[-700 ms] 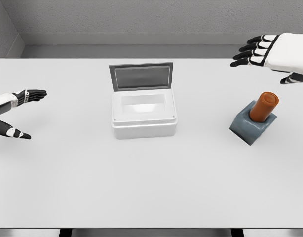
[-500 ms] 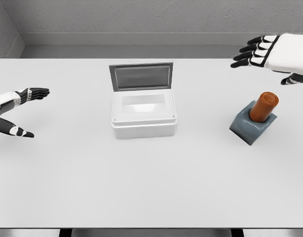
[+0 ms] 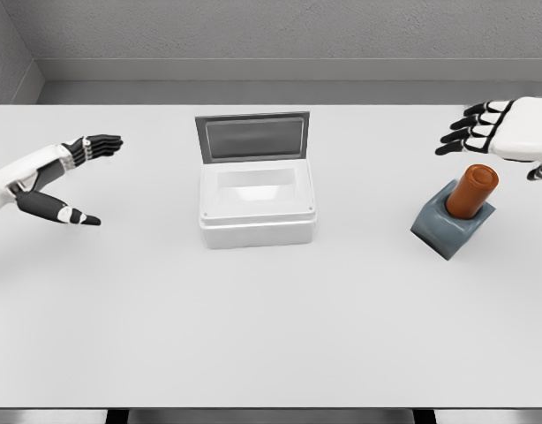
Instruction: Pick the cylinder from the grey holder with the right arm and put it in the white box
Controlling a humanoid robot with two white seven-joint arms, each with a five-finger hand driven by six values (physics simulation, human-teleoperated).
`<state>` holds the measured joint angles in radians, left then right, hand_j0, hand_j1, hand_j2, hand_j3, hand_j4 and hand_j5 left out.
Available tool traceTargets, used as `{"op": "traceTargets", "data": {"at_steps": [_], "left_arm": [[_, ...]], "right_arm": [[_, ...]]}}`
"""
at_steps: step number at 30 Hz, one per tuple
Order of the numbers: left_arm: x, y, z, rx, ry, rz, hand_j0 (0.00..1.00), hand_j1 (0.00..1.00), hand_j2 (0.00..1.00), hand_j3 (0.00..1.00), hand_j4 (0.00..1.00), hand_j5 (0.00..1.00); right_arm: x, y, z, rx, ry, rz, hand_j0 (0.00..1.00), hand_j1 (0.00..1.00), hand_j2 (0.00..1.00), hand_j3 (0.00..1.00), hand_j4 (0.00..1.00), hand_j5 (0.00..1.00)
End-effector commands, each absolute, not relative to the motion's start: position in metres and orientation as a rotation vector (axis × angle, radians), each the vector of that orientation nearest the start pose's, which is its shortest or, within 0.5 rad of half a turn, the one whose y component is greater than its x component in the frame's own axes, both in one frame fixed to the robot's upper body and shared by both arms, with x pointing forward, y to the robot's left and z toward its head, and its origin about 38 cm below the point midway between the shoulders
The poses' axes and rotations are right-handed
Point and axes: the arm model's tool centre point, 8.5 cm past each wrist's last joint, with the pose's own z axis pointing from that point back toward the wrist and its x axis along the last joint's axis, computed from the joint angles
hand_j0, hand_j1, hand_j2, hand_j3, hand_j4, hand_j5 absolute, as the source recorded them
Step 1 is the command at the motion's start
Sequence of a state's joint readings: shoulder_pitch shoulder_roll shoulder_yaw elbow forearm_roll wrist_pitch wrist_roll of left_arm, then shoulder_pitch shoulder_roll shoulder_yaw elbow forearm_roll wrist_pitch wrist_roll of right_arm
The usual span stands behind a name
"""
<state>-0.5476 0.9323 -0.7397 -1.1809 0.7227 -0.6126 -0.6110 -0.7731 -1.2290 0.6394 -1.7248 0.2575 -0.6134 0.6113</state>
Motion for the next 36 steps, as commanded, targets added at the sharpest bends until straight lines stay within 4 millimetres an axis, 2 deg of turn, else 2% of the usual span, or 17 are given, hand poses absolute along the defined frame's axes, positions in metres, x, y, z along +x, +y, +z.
{"op": "traceTargets", "data": {"at_steps": [1,2,3,5,10,14,17,18,19,22,25,31,36], "left_arm": [[0.429,0.409,0.174,-0.225,-1.638,-1.014,1.0,1.0,1.0,1.0,1.0,1.0],[0.453,0.397,0.172,-0.191,-1.651,-1.02,1.0,1.0,1.0,1.0,1.0,1.0],[0.47,0.395,0.172,-0.144,-1.641,-1.03,1.0,1.0,1.0,1.0,1.0,1.0],[0.478,0.388,0.168,-0.148,-1.643,-1.013,1.0,1.0,1.0,1.0,1.0,1.0],[0.477,0.383,0.165,-0.138,-1.62,-1.063,1.0,1.0,1.0,1.0,1.0,1.0],[0.474,0.391,0.168,-0.137,-1.628,-1.043,1.0,1.0,1.0,1.0,1.0,1.0],[0.464,0.428,0.196,-0.102,-1.671,-0.968,1.0,1.0,1.0,1.0,1.0,1.0],[0.464,0.429,0.196,-0.103,-1.671,-0.967,1.0,1.0,1.0,1.0,1.0,1.0],[0.462,0.423,0.195,-0.121,-1.675,-0.977,1.0,1.0,1.0,1.0,1.0,1.0],[0.458,0.423,0.187,-0.138,-1.669,-0.956,1.0,1.0,1.0,1.0,1.0,1.0],[0.441,0.436,0.15,-0.134,-1.574,-0.932,1.0,1.0,1.0,1.0,1.0,1.0],[0.437,0.444,0.145,-0.118,-1.551,-0.925,1.0,1.0,1.0,1.0,1.0,1.0],[0.437,0.441,0.145,-0.126,-1.552,-0.934,1.0,1.0,1.0,1.0,1.0,1.0]], "right_arm": [[0.378,-0.354,0.322,0.766,1.588,-3.113,1.0,1.0,1.0,1.0,1.0,1.0],[0.378,-0.353,0.32,0.765,1.576,-3.118,1.0,1.0,1.0,1.0,1.0,1.0],[0.379,-0.353,0.319,0.762,1.575,-3.118,1.0,1.0,1.0,1.0,1.0,1.0],[0.378,-0.352,0.316,0.745,1.568,-3.127,1.0,1.0,1.0,1.0,1.0,1.0],[0.378,-0.35,0.309,0.713,1.564,-3.142,1.0,1.0,1.0,1.0,1.0,1.0],[0.378,-0.351,0.307,0.713,1.561,-3.149,1.0,1.0,1.0,1.0,1.0,1.0],[0.379,-0.347,0.303,0.694,1.569,-3.145,1.0,1.0,1.0,1.0,1.0,1.0],[0.379,-0.347,0.301,0.685,1.566,-3.149,1.0,1.0,1.0,1.0,1.0,1.0],[0.38,-0.346,0.3,0.691,1.555,-3.149,1.0,1.0,1.0,1.0,1.0,1.0],[0.383,-0.345,0.294,0.674,1.562,-3.159,1.0,1.0,1.0,1.0,1.0,1.0],[0.387,-0.345,0.288,0.689,1.534,-3.17,1.0,1.0,1.0,1.0,1.0,1.0],[0.395,-0.353,0.283,0.708,1.56,-3.198,1.0,1.0,1.0,1.0,1.0,1.0],[0.4,-0.355,0.278,0.715,1.561,-3.21,1.0,1.0,1.0,1.0,1.0,1.0]]}}
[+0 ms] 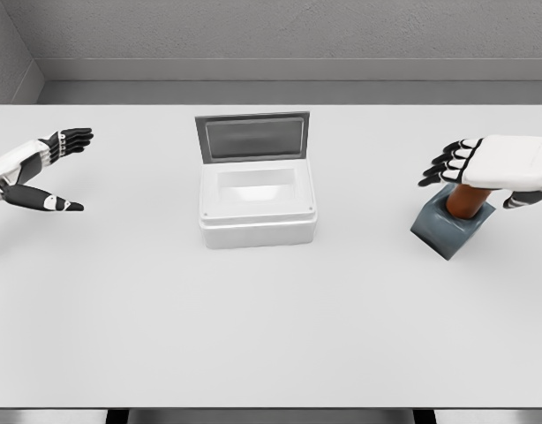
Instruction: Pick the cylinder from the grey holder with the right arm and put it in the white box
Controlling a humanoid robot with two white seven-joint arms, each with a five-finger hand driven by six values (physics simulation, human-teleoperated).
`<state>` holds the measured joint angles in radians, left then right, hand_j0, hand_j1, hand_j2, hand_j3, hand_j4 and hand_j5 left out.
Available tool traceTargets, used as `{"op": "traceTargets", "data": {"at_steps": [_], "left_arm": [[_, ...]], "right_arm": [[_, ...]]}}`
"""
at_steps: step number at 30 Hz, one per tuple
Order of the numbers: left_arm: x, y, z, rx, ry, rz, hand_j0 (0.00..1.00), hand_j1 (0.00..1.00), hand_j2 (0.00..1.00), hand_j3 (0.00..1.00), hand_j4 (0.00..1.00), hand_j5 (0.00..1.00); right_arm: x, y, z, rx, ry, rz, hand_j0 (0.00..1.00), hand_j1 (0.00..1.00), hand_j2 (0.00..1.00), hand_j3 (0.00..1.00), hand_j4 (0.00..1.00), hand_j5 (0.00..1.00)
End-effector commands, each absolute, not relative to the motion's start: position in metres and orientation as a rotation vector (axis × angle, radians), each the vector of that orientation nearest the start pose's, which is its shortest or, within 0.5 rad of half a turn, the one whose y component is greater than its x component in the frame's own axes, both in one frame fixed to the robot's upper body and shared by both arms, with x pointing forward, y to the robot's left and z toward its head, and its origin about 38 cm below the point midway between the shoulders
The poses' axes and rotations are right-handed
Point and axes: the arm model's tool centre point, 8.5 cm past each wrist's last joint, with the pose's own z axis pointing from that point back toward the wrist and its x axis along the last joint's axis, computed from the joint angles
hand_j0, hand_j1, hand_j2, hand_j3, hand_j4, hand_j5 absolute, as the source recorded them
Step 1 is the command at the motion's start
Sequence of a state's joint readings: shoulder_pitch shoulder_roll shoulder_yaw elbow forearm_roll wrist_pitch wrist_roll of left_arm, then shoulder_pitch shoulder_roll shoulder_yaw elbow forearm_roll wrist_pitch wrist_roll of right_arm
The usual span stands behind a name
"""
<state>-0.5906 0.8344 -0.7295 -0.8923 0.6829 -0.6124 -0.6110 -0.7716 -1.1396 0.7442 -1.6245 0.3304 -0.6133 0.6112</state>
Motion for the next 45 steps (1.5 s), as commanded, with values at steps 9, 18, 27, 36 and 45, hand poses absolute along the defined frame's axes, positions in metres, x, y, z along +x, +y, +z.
{"op": "traceTargets", "data": {"at_steps": [9,18,27,36,45], "left_arm": [[0.437,0.438,0.142,-0.128,-1.548,-0.942,1.0,1.0,1.0,1.0,1.0,1.0],[0.437,0.437,0.14,-0.132,-1.546,-0.94,1.0,1.0,1.0,1.0,1.0,1.0],[0.437,0.437,0.14,-0.133,-1.545,-0.942,1.0,1.0,1.0,1.0,1.0,1.0],[0.436,0.437,0.139,-0.133,-1.542,-0.941,1.0,1.0,1.0,1.0,1.0,1.0],[0.436,0.438,0.14,-0.13,-1.542,-0.941,1.0,1.0,1.0,1.0,1.0,1.0]], "right_arm": [[0.403,-0.354,0.272,0.724,1.534,-3.218,1.0,1.0,1.0,1.0,1.0,1.0],[0.406,-0.359,0.27,0.749,1.518,-3.236,1.0,1.0,1.0,1.0,1.0,1.0],[0.409,-0.362,0.267,0.753,1.519,-3.251,1.0,1.0,1.0,1.0,1.0,1.0],[0.409,-0.36,0.264,0.754,1.494,-3.253,1.0,1.0,1.0,1.0,1.0,1.0],[0.41,-0.36,0.264,0.756,1.491,-3.254,0.99,0.99,0.99,0.99,0.99,0.99]]}}
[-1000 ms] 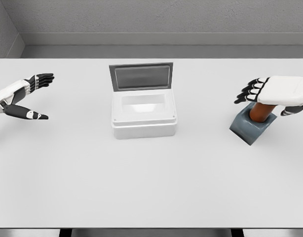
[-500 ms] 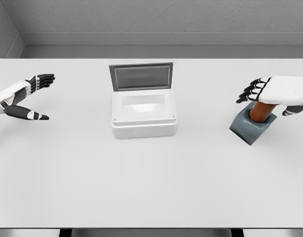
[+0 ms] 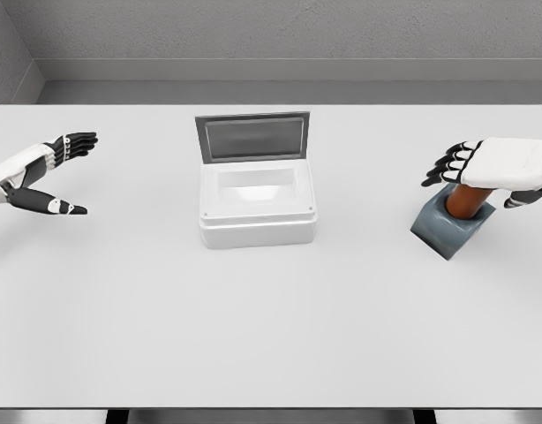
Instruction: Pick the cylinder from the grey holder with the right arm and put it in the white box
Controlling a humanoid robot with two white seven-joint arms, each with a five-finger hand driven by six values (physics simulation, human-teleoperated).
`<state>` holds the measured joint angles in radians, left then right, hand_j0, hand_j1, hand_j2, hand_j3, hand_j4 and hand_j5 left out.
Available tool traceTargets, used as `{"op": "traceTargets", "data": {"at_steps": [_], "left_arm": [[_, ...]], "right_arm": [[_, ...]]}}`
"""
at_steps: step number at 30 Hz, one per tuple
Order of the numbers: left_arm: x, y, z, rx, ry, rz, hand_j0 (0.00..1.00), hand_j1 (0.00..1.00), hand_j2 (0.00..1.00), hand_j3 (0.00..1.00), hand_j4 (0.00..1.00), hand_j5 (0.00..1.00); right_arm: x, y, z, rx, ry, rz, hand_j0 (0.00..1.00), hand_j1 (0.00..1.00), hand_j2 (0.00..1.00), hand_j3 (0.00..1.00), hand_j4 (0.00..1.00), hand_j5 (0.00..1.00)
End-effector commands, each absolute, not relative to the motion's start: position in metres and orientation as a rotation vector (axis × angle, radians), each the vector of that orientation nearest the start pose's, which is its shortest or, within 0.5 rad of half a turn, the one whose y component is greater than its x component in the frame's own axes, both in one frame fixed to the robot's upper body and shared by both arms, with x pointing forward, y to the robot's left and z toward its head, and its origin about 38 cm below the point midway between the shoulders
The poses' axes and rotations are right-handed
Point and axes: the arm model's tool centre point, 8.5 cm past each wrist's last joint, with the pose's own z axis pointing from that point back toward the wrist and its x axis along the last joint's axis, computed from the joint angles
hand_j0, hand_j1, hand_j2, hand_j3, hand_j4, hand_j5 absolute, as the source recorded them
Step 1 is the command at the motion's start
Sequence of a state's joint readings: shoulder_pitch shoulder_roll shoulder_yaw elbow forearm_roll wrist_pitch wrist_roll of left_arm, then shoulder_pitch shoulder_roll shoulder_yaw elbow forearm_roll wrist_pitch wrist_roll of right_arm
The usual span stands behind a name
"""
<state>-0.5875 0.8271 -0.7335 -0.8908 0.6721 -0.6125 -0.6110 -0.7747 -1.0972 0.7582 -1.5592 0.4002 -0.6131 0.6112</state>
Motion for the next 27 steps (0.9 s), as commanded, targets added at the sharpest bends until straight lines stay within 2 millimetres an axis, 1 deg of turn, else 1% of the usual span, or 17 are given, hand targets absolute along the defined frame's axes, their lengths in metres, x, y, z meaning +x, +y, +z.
{"op": "traceTargets", "data": {"at_steps": [1,2,10,12,19,21,22,23,24,25,26,27], "left_arm": [[0.4365,0.4383,0.1402,-0.13,-1.542,-0.941,1.0,1.0,1.0,1.0,1.0,1.0],[0.4365,0.4383,0.1402,-0.13,-1.542,-0.941,1.0,1.0,1.0,1.0,1.0,1.0],[0.4363,0.4394,0.1404,-0.127,-1.541,-0.94,1.0,1.0,1.0,1.0,1.0,1.0],[0.4363,0.4394,0.1404,-0.127,-1.541,-0.94,1.0,1.0,1.0,1.0,1.0,1.0],[0.4366,0.438,0.1397,-0.13,-1.542,-0.939,1.0,1.0,1.0,1.0,1.0,1.0],[0.4366,0.438,0.1397,-0.13,-1.542,-0.939,1.0,1.0,1.0,1.0,1.0,1.0],[0.4366,0.438,0.1397,-0.13,-1.542,-0.939,1.0,1.0,1.0,1.0,1.0,1.0],[0.4366,0.438,0.1397,-0.13,-1.542,-0.939,1.0,1.0,1.0,1.0,1.0,1.0],[0.4366,0.438,0.1396,-0.13,-1.541,-0.941,1.0,1.0,1.0,1.0,1.0,1.0],[0.4366,0.438,0.1397,-0.13,-1.542,-0.939,1.0,1.0,1.0,1.0,1.0,1.0],[0.437,0.438,0.1404,-0.13,-1.544,-0.94,1.0,1.0,1.0,1.0,1.0,1.0],[0.4369,0.4384,0.1402,-0.129,-1.543,-0.939,1.0,1.0,1.0,1.0,1.0,1.0]], "right_arm": [[0.4109,-0.3621,0.2634,-0.545,-1.066,2.33,0.99,0.99,0.99,0.99,0.99,0.99],[0.4132,-0.3669,0.2628,-0.55,-1.057,2.315,0.99,0.99,0.99,0.99,0.99,0.99],[0.4132,-0.3631,0.2633,-0.551,-1.064,2.324,0.99,0.99,0.99,0.99,0.99,0.99],[0.4131,-0.363,0.2628,-0.549,-1.063,2.325,0.94,0.94,0.94,0.94,0.94,0.94],[0.4132,-0.3624,0.2626,-0.548,-1.064,2.325,0.91,0.91,0.91,0.91,0.91,0.91],[0.4133,-0.3618,0.2619,-0.546,-1.065,2.326,0.87,0.87,0.87,0.87,0.87,0.87],[0.4133,-0.3618,0.2619,-0.546,-1.065,2.326,0.82,0.82,0.82,0.82,0.82,0.82],[0.4134,-0.3612,0.2617,-0.545,-1.067,2.326,0.73,0.73,0.73,0.73,0.73,0.73],[0.4132,-0.3611,0.2611,-0.542,-1.067,2.325,0.61,0.61,0.61,0.61,0.61,0.61],[0.4133,-0.3606,0.2609,-0.541,-1.069,2.325,0.54,0.54,0.54,0.54,0.54,0.54],[0.4133,-0.3606,0.2609,-0.541,-1.069,2.325,0.42,0.42,0.42,0.42,0.42,0.42],[0.4133,-0.3605,0.261,-0.54,-1.071,2.325,0.36,0.36,0.36,0.36,0.36,0.36]]}}
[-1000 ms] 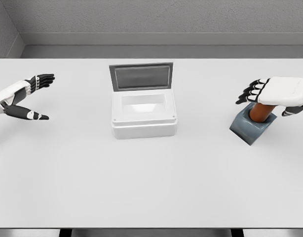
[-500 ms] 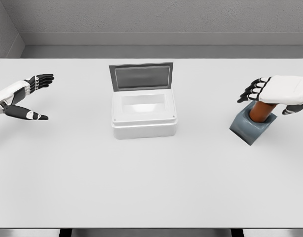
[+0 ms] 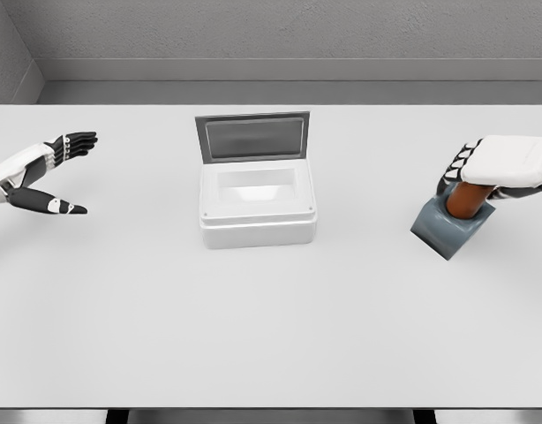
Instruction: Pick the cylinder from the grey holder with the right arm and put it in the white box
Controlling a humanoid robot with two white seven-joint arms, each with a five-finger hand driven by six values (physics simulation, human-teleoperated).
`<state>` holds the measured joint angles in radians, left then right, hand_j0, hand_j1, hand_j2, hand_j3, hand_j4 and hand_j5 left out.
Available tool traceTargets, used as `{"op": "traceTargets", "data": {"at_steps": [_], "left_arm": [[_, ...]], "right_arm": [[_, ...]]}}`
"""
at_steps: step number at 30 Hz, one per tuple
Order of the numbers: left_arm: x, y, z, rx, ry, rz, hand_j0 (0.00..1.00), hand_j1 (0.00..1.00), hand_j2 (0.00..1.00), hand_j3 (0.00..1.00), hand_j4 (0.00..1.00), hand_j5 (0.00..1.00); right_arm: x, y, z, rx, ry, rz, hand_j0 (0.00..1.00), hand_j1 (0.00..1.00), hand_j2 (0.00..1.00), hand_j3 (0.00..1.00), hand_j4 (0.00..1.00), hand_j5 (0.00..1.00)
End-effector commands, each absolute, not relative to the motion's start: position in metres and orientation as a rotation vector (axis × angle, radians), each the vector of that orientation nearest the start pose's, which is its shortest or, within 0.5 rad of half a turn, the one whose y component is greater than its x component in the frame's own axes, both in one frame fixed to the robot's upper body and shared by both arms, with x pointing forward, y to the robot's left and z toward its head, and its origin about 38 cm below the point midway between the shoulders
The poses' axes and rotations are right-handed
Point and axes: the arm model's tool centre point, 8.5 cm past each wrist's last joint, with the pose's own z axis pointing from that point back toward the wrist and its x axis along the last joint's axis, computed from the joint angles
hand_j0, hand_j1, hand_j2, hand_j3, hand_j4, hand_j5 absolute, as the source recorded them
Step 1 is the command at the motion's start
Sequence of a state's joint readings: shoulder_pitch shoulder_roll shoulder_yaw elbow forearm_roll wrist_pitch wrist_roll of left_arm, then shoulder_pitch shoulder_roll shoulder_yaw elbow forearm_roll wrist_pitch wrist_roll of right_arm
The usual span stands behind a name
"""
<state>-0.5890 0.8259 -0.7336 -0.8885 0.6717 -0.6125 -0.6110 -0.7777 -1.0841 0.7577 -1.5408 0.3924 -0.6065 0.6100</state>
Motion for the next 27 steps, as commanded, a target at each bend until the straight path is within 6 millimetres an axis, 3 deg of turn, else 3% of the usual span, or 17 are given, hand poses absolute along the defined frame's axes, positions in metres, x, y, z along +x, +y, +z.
{"op": "traceTargets", "data": {"at_steps": [1,6,8,10,12,14,17,20,27], "left_arm": [[0.437,0.438,0.14,-0.128,-1.542,-0.94,1.0,1.0,1.0,1.0,1.0,1.0],[0.437,0.438,0.14,-0.129,-1.543,-0.939,1.0,1.0,1.0,1.0,1.0,1.0],[0.437,0.438,0.14,-0.129,-1.543,-0.939,1.0,1.0,1.0,1.0,1.0,1.0],[0.437,0.438,0.14,-0.129,-1.543,-0.939,1.0,1.0,1.0,1.0,1.0,1.0],[0.437,0.438,0.14,-0.129,-1.543,-0.939,1.0,1.0,1.0,1.0,1.0,1.0],[0.437,0.438,0.14,-0.129,-1.543,-0.939,1.0,1.0,1.0,1.0,1.0,1.0],[0.437,0.438,0.141,-0.129,-1.545,-0.94,1.0,1.0,1.0,1.0,1.0,1.0],[0.438,0.436,0.141,-0.134,-1.549,-0.938,1.0,1.0,1.0,1.0,1.0,1.0],[0.438,0.434,0.142,-0.144,-1.558,-0.934,1.0,1.0,1.0,1.0,1.0,1.0]], "right_arm": [[0.414,-0.36,0.262,-0.542,-1.071,2.325,0.3,0.3,0.3,0.3,0.3,0.3],[0.413,-0.36,0.262,-0.54,-1.073,2.324,0.12,0.12,0.12,0.12,0.12,0.12],[0.414,-0.365,0.266,-0.554,-1.069,2.313,0.12,0.12,0.12,0.12,0.12,0.12],[0.416,-0.372,0.281,-0.601,-1.083,2.29,0.12,0.12,0.12,0.12,0.12,0.12],[0.412,-0.391,0.308,-0.655,-1.114,2.228,0.12,0.12,0.12,0.12,0.12,0.12],[0.412,-0.39,0.324,-0.642,-1.202,2.175,0.12,0.12,0.12,0.12,0.12,0.12],[0.421,-0.363,0.332,-0.609,-1.335,2.162,0.12,0.12,0.12,0.12,0.12,0.12],[0.434,-0.321,0.334,-0.562,-1.469,2.178,0.12,0.12,0.12,0.12,0.12,0.12],[0.445,-0.2,0.319,-0.342,-1.649,2.339,0.12,0.12,0.12,0.12,0.12,0.12]]}}
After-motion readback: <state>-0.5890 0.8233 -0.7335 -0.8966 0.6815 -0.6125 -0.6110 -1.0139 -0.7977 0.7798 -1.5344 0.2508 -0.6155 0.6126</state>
